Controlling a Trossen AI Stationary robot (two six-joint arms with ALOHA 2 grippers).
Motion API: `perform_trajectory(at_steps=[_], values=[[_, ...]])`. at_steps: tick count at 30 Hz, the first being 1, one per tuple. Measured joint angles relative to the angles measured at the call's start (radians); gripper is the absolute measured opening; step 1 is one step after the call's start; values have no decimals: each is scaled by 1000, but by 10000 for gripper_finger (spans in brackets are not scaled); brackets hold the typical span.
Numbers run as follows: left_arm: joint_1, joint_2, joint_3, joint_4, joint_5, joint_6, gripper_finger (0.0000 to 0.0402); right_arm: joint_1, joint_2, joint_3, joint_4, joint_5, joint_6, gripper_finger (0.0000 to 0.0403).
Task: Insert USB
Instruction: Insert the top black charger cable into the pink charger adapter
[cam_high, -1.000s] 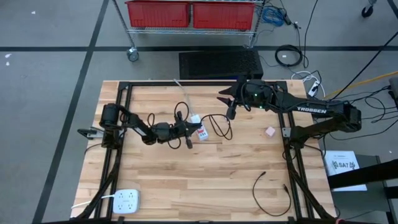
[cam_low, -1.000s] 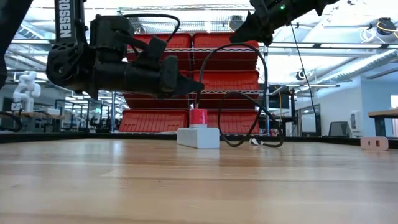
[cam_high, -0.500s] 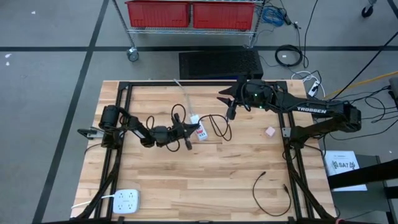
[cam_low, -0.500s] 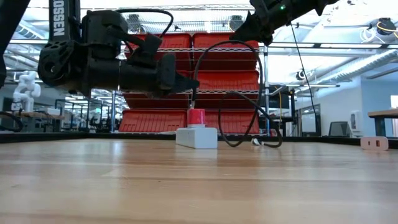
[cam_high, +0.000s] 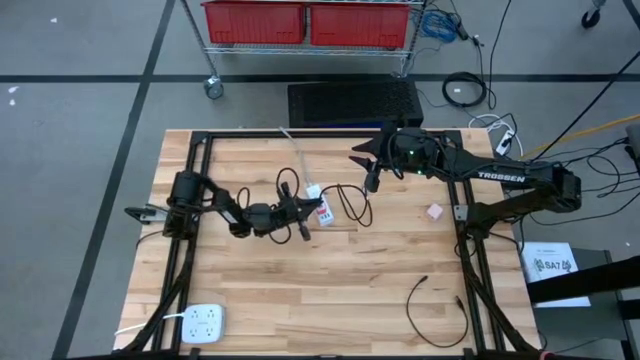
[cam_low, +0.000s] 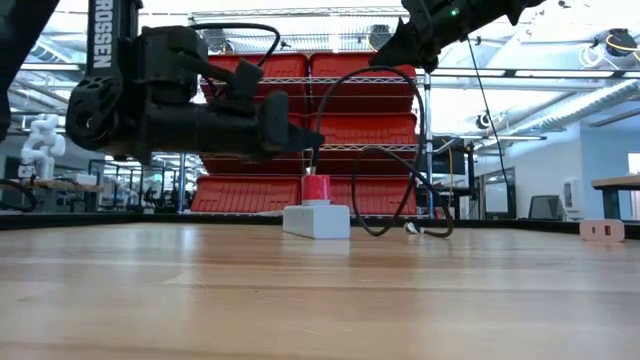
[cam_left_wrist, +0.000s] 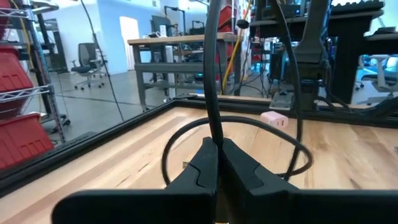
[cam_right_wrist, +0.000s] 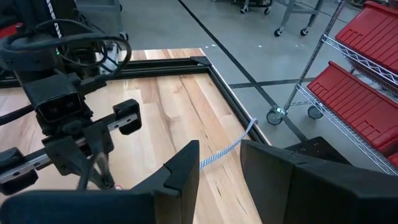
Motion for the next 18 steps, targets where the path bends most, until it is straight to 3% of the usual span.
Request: perform_trajectory(at_steps=[18], values=[[-6,-9,12,0,-5,57,7,0,0,0,0,-3,-7,109]])
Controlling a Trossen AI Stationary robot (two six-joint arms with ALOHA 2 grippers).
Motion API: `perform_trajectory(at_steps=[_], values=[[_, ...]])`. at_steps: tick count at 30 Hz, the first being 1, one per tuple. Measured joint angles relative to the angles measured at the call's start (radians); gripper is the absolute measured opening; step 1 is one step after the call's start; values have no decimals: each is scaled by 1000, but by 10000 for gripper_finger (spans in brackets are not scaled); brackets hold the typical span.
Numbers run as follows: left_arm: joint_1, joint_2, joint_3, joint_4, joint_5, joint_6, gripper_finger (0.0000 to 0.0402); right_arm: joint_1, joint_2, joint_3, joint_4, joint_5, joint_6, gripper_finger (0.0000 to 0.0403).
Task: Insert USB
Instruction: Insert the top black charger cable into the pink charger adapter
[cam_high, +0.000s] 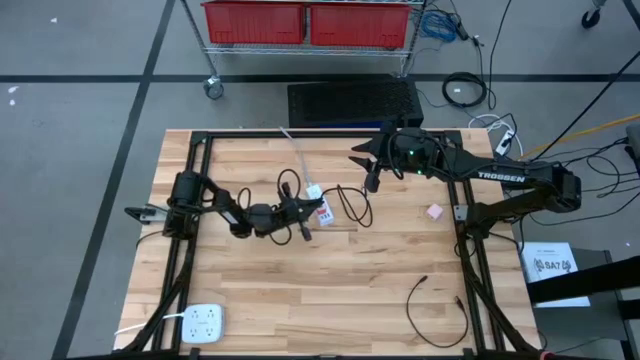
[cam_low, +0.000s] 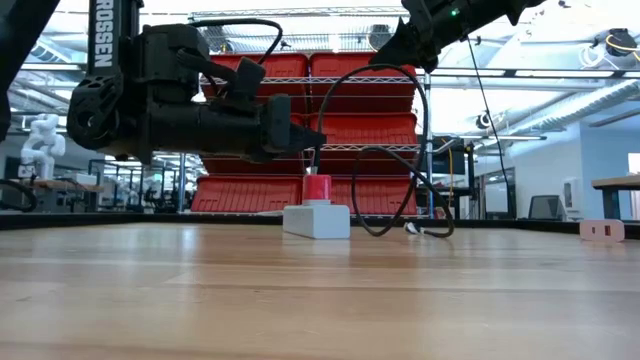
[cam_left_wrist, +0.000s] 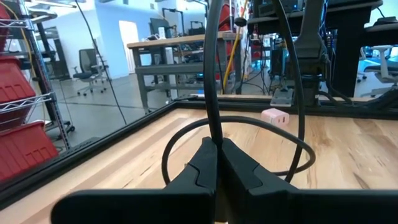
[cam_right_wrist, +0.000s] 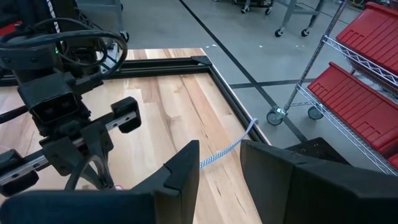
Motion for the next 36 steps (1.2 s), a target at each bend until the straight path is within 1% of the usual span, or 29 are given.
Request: perform_trajectory(at_steps=[8,23,31,36], values=[[13,0,7,0,39,9,7,0,0,0,0,0,1,109],[-2,0,-10,0,-2,11,7,0,0,0,0,0,2,109],[-5,-1,-12,0,-1,-8,7,0,0,0,1,0,1,109],[-7,0,-10,0,28,-3,7,0,0,0,1,0,1,109]])
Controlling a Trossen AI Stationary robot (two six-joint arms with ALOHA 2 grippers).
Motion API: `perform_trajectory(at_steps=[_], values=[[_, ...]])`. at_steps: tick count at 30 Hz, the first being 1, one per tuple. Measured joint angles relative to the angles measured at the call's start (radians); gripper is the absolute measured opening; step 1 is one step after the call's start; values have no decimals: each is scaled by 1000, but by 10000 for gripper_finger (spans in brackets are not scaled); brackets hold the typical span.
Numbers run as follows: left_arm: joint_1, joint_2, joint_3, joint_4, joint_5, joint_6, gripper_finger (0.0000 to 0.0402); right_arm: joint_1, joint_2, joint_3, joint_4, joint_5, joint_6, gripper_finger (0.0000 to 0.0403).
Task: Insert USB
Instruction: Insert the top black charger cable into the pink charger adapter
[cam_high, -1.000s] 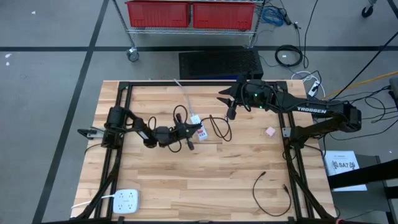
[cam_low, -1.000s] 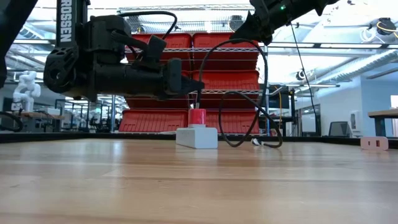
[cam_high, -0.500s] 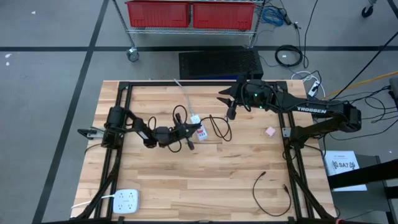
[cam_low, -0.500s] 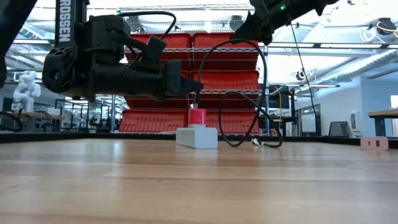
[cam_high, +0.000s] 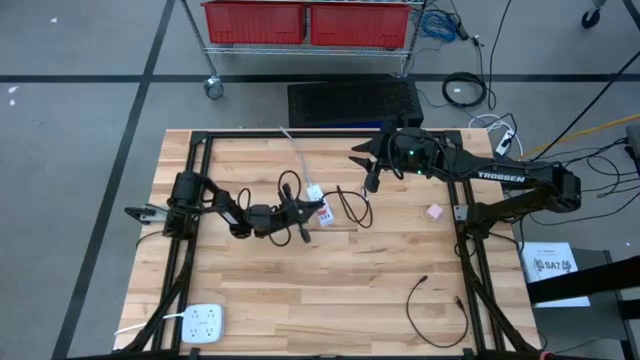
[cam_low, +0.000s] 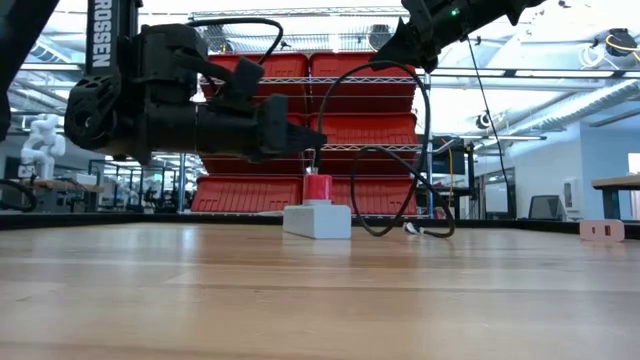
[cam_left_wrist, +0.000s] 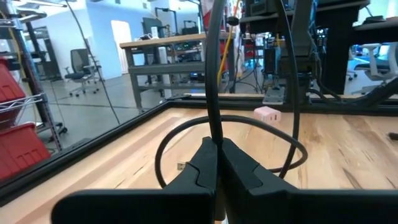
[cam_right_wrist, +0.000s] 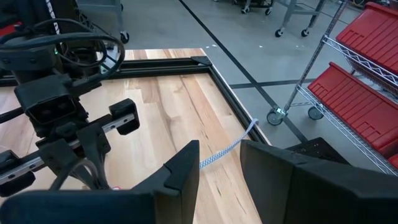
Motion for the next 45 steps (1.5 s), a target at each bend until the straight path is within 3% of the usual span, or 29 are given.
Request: perform_trajectory(at_steps=[30,45], values=[[0,-27,-36,-41,-30,3,6,0,0,0,-1,0,-1,109],[1,-52,-33,-166,-30,10,6,0,0,0,0,0,-1,109]])
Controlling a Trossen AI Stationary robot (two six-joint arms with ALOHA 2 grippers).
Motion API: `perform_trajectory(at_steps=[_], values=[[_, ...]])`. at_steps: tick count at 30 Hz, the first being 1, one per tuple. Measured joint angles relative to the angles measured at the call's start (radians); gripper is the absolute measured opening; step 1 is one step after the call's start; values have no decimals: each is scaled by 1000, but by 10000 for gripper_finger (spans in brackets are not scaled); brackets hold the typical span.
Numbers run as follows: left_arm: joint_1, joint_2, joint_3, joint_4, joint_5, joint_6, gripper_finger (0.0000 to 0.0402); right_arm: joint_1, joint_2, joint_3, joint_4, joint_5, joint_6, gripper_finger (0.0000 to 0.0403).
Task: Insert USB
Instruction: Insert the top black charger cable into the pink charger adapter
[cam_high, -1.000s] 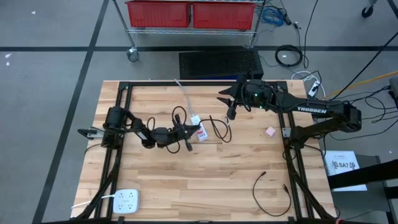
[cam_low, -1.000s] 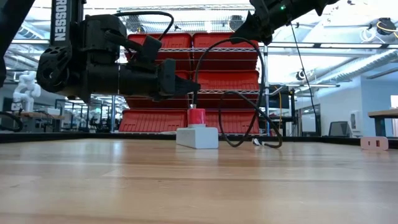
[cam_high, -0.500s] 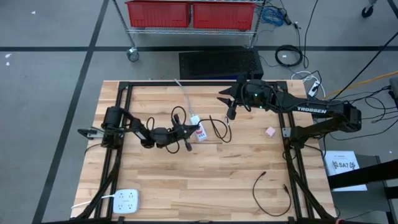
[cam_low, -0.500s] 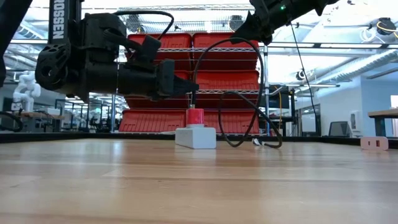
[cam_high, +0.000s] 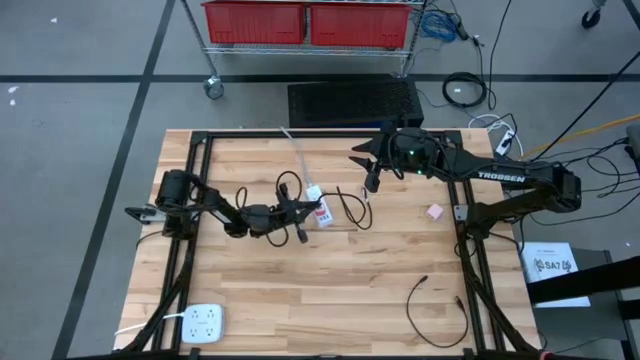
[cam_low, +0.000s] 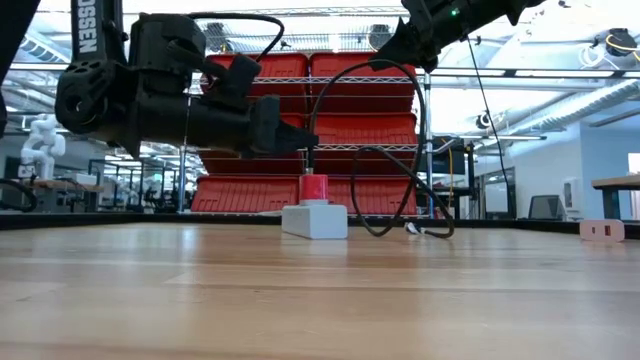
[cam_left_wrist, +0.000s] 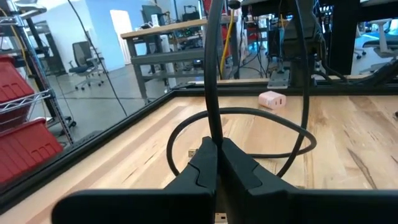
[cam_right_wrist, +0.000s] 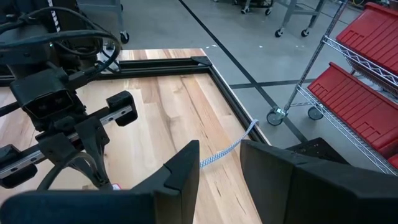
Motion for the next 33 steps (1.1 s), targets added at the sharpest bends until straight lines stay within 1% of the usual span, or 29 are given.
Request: perform_trajectory(at_steps=[3,11,16,27,30,33], values=[[6,-2,3,-48,0,-29,6,0,0,0,0,0,0,109],[35,-2,3,-67,16,-88,6,0,0,0,1,0,0,109],[59,-3,4,-75,64,-140,6,0,0,0,1,0,0,109],[53,-15,3,-82,75,-92,6,0,0,0,1,0,0,109],[43,-44,2,-126,72,-64,6,0,0,0,0,-4,0,109],[25,-75,2,-192,27,-46,6,0,0,0,0,-23,0,109]])
